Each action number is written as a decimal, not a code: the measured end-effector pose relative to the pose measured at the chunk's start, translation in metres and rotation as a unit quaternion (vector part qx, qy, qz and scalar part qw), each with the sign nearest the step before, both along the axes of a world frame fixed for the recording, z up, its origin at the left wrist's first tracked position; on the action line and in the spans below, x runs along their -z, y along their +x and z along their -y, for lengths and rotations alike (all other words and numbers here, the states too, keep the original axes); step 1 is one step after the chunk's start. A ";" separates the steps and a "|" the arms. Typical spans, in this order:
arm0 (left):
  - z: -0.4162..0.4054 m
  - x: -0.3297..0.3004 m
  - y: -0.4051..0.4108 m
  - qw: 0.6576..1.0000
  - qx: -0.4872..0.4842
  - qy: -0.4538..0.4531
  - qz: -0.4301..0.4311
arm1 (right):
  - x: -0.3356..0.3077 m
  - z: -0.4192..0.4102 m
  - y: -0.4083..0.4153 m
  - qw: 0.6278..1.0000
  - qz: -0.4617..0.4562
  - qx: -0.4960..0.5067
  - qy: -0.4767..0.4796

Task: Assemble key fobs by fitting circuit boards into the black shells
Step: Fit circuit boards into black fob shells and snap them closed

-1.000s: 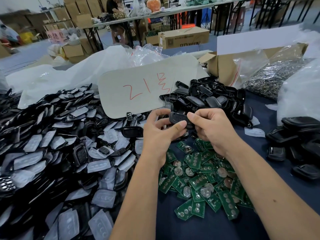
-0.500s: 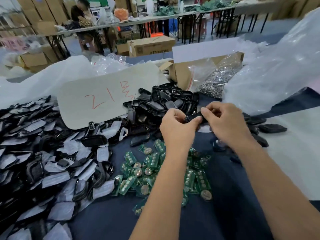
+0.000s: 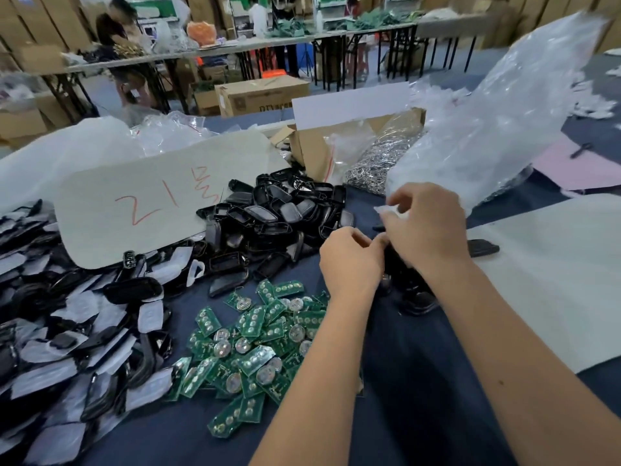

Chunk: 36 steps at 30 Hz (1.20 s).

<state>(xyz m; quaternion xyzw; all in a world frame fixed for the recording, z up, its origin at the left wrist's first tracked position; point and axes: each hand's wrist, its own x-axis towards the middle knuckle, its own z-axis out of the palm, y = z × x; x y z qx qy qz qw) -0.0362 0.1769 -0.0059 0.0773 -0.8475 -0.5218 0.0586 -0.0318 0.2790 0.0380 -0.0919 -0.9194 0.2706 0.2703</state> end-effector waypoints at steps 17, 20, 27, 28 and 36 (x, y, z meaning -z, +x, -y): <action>0.121 -0.002 0.001 0.996 -0.039 0.080 -0.006 | 0.015 0.079 -0.040 0.965 0.186 -0.111 0.151; 0.119 -0.002 0.004 0.996 -0.030 0.078 -0.006 | 0.019 0.084 -0.039 0.946 0.232 -0.111 0.196; 0.112 -0.001 0.008 0.998 0.056 0.037 0.015 | 0.015 0.084 -0.035 0.979 0.168 -0.103 0.048; 0.111 -0.001 0.010 0.997 0.076 0.014 0.001 | 0.014 0.086 -0.034 0.982 0.154 -0.104 -0.021; 0.158 -0.013 0.022 0.992 -0.026 -0.030 -0.121 | 0.003 0.113 -0.018 0.908 0.114 -0.239 -0.324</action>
